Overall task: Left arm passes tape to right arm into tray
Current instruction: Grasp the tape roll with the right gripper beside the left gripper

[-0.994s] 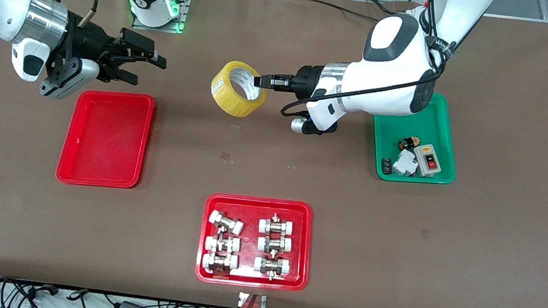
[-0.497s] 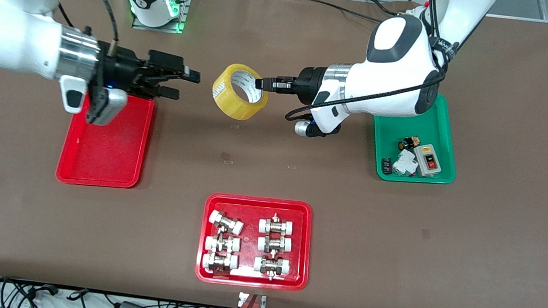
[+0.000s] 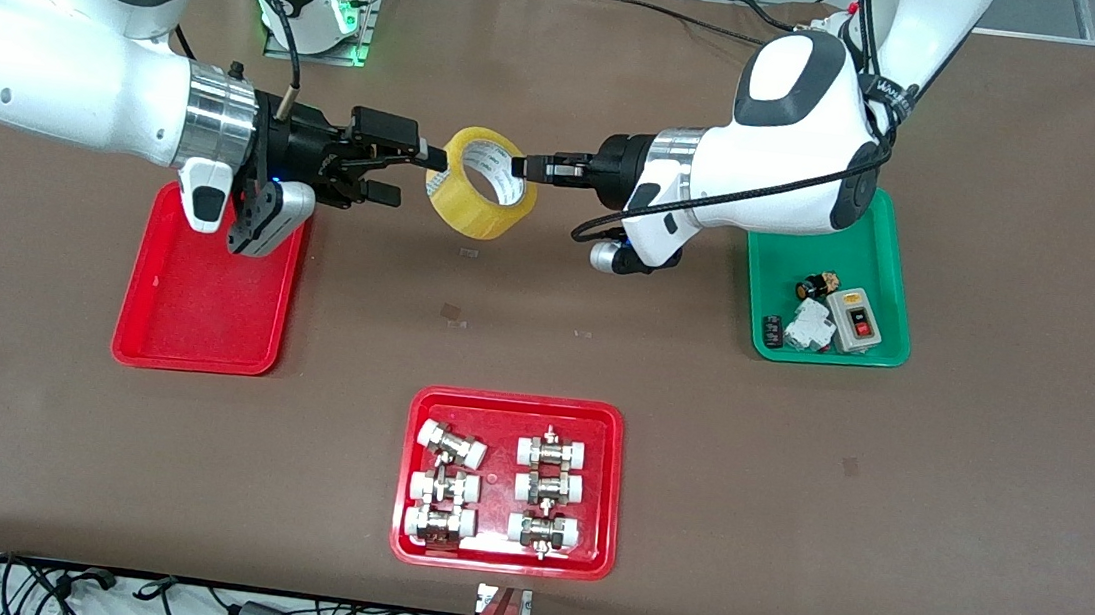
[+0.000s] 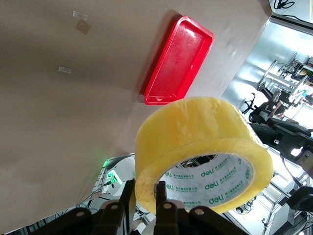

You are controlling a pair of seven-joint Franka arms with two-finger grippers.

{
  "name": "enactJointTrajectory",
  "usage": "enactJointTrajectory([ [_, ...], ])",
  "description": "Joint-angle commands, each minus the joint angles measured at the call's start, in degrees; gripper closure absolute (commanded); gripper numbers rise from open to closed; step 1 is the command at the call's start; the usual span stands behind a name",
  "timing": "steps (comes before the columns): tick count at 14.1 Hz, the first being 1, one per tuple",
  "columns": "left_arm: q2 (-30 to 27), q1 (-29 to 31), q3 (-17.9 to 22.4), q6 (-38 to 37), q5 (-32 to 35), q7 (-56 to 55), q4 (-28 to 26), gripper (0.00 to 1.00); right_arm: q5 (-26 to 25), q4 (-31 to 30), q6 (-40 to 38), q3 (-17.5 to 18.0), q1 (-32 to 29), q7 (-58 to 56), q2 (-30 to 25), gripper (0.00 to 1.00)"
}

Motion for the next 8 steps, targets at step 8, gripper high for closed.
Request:
enactJointTrajectory([
  [8, 0.21, 0.55, -0.07, -2.24, -1.34, 0.05, 1.61, 1.0, 0.61, 1.41, 3.16, -0.25, 2.48, -2.32, 2.08, 0.0],
])
